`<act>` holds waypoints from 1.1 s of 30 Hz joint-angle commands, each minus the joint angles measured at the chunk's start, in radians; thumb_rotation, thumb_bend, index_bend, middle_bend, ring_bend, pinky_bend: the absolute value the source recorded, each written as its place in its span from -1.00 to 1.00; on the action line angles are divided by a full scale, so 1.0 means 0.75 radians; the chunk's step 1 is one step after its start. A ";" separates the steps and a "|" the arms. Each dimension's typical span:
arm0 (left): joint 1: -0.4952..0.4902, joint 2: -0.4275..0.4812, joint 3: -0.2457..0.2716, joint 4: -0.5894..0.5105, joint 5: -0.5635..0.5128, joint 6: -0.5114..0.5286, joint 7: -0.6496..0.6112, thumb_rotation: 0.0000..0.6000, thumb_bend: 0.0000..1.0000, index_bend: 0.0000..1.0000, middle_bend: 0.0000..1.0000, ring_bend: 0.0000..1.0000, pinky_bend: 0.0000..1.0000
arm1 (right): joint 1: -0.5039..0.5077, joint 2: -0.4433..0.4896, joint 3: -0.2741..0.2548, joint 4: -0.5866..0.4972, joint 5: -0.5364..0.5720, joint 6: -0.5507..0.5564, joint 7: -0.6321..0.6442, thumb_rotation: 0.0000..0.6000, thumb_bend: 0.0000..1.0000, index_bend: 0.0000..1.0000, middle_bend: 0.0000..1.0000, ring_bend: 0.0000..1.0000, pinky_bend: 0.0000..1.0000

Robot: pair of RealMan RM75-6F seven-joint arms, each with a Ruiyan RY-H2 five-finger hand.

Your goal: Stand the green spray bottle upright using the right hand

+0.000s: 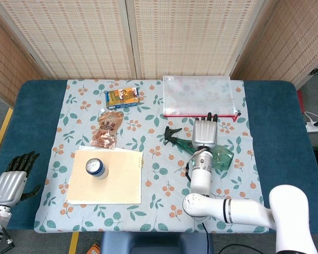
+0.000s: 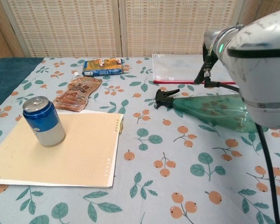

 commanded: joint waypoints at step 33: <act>-0.009 0.007 0.015 0.024 0.047 0.002 -0.075 1.00 -0.46 -1.00 -1.00 -1.00 -1.00 | 0.063 -0.394 0.029 0.655 -0.032 -0.241 -0.026 1.00 -0.93 -0.35 -0.39 -0.83 -1.00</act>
